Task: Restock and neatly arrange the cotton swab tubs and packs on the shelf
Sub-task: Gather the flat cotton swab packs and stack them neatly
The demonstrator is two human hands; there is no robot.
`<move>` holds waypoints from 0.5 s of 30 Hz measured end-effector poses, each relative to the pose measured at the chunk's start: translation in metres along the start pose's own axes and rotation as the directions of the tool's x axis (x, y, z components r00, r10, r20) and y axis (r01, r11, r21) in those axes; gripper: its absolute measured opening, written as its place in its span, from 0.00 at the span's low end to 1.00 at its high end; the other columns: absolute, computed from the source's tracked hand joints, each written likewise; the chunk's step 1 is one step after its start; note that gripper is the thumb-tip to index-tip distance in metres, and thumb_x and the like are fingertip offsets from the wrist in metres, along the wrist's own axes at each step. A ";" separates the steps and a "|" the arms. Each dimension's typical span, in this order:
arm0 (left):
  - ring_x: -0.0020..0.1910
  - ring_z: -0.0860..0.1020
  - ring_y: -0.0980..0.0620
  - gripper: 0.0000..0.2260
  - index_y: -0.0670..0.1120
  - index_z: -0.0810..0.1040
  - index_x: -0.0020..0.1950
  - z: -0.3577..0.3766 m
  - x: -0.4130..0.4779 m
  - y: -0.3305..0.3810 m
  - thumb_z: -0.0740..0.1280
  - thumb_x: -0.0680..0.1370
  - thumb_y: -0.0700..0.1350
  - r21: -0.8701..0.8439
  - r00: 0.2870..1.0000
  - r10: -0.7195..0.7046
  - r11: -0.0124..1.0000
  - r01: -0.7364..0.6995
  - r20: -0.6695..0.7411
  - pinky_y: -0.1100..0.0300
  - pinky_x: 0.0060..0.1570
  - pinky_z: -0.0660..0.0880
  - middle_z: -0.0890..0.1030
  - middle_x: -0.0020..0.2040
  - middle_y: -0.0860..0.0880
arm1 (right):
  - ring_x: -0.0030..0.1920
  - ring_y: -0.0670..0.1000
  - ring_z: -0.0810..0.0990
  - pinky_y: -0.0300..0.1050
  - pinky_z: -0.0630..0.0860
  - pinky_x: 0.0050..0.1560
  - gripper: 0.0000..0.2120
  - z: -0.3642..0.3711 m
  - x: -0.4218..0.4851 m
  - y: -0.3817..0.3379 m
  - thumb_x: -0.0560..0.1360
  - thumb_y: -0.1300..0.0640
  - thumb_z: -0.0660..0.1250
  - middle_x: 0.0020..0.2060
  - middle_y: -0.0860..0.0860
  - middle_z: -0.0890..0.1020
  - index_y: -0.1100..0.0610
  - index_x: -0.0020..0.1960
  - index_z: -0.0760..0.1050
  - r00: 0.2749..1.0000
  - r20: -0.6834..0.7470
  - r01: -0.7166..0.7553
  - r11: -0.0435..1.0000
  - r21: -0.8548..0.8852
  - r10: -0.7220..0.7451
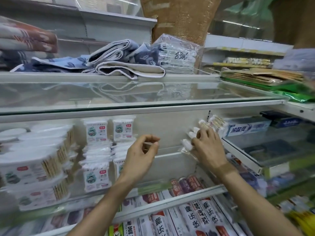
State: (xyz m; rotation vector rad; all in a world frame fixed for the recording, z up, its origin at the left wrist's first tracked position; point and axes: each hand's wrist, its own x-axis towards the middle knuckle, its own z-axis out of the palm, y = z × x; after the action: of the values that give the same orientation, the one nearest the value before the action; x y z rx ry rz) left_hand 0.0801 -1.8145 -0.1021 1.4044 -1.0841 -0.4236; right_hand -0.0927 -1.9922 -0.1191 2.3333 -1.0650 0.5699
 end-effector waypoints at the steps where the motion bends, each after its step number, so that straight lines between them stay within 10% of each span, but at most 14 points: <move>1: 0.50 0.80 0.51 0.05 0.56 0.78 0.53 0.000 0.000 0.000 0.66 0.81 0.46 -0.001 1.000 0.002 1.000 -0.002 0.000 0.56 0.52 0.80 0.81 0.50 0.52 | 0.50 0.61 0.77 0.57 0.77 0.51 0.13 0.001 -0.001 0.000 0.66 0.52 0.80 0.50 0.59 0.81 0.57 0.46 0.83 1.000 -0.020 -0.010 1.000 0.005 0.010; 6: 0.48 0.81 0.51 0.05 0.53 0.79 0.55 -0.004 0.005 0.000 0.66 0.81 0.45 -0.029 1.000 -0.006 1.000 0.006 -0.012 0.60 0.49 0.80 0.82 0.49 0.51 | 0.55 0.55 0.74 0.51 0.69 0.58 0.10 -0.006 0.007 0.001 0.75 0.50 0.72 0.51 0.53 0.80 0.53 0.54 0.82 0.987 -0.097 -0.075 0.894 0.442 0.131; 10: 0.49 0.82 0.55 0.07 0.54 0.78 0.58 -0.010 0.009 0.002 0.66 0.81 0.47 -0.054 1.000 -0.012 0.998 0.012 0.002 0.66 0.48 0.79 0.81 0.53 0.54 | 0.44 0.46 0.84 0.37 0.77 0.43 0.05 -0.042 0.017 -0.014 0.77 0.56 0.71 0.42 0.49 0.85 0.58 0.48 0.82 0.962 0.230 -0.260 0.229 0.938 0.149; 15: 0.49 0.83 0.57 0.11 0.53 0.76 0.61 -0.015 0.012 0.003 0.67 0.80 0.51 -0.091 0.998 -0.055 0.994 0.056 0.018 0.64 0.46 0.80 0.82 0.57 0.54 | 0.48 0.60 0.83 0.56 0.74 0.51 0.07 -0.047 0.017 -0.036 0.76 0.62 0.70 0.49 0.62 0.86 0.64 0.52 0.82 0.912 0.407 -0.402 -0.284 0.871 -0.042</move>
State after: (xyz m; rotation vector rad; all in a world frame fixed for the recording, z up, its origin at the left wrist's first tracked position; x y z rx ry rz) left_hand 0.0968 -1.8146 -0.0925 1.3546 -1.0272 -0.5185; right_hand -0.0620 -1.9529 -0.0828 3.7867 -1.3121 1.9729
